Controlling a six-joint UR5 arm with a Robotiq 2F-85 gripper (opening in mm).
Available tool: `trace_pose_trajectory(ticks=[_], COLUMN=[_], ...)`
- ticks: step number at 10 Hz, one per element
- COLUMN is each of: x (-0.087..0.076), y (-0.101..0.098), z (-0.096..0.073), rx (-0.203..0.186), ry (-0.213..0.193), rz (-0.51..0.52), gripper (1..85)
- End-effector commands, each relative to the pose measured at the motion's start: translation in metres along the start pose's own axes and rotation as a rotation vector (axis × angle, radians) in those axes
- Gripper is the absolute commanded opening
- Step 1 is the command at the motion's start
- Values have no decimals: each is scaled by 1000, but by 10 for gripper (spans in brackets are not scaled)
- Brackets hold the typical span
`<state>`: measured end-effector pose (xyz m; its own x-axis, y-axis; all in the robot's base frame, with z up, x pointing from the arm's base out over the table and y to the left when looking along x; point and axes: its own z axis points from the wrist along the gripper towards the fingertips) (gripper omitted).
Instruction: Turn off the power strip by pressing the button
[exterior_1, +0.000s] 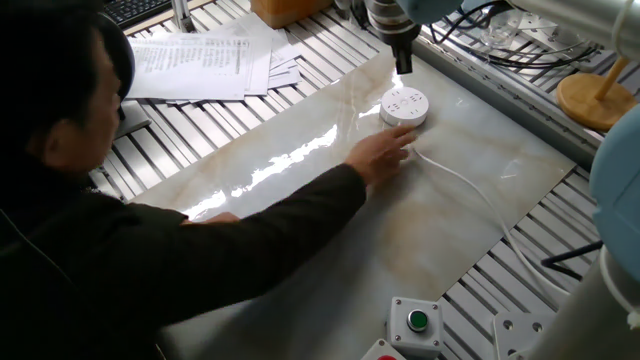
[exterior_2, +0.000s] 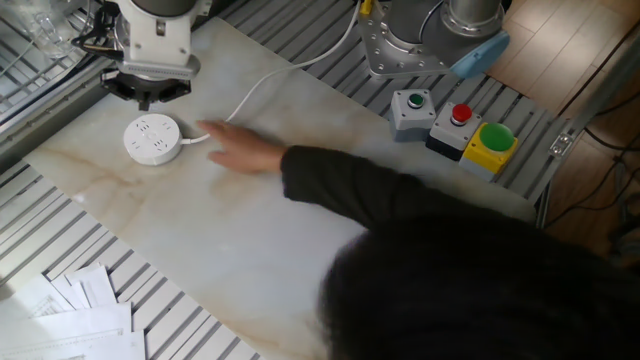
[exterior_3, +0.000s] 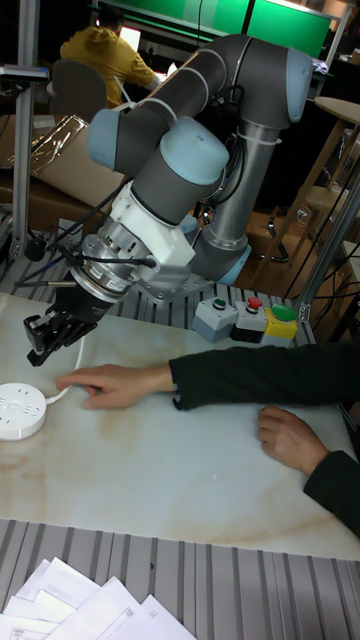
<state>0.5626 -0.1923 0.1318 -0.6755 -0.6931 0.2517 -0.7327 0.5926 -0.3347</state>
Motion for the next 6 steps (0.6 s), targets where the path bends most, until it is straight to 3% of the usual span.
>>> trace_pose_trajectory(ticks=[1,3,6], x=[-10,-14,-47], y=[2,10,47], z=[1,8,10], rx=[-10,-16,-50], ry=[-46,-61,-96], rz=[2,14,88], gripper=[10,10,10])
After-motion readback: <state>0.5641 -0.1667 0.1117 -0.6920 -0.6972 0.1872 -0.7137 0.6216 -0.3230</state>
